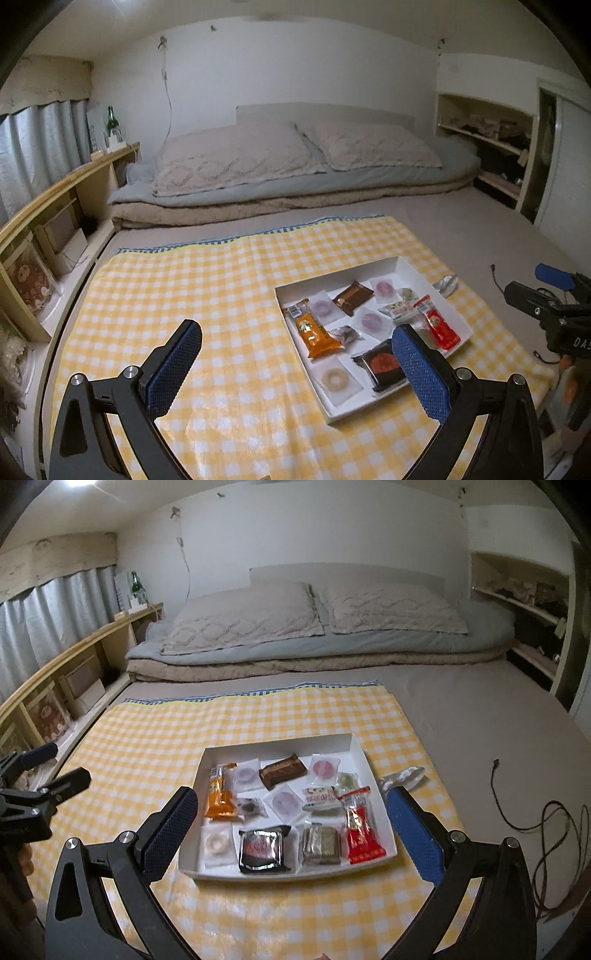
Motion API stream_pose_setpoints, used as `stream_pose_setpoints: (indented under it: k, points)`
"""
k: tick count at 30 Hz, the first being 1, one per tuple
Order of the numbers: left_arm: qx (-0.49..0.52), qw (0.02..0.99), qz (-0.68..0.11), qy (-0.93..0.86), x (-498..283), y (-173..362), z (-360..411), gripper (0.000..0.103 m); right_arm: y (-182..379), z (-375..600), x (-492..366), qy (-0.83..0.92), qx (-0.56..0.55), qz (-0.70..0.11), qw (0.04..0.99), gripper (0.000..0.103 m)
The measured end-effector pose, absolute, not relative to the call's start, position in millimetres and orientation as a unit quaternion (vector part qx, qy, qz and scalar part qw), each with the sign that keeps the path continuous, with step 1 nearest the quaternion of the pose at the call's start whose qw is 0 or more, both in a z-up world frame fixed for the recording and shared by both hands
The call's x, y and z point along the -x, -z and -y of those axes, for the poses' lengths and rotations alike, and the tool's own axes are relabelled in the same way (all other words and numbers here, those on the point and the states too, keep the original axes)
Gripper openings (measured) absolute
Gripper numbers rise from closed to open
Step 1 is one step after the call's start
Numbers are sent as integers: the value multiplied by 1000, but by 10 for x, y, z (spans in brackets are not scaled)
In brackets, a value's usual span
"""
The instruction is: Organize snacks
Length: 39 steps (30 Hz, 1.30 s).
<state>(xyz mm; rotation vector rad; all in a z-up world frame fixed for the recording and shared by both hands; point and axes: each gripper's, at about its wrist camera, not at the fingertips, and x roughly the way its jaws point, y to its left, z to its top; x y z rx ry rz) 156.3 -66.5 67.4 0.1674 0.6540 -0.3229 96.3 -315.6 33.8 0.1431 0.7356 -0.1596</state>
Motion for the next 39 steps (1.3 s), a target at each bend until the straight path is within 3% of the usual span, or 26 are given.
stream_pose_setpoints:
  k: [11, 39]
  points:
    - [-84, 936, -305, 155, -956, -511, 492, 103, -306, 2929, -425, 96, -47, -345, 933, 103]
    - [-75, 938, -306, 144, -842, -463, 471, 103, -310, 2755, -178, 109, -21, -322, 940, 103]
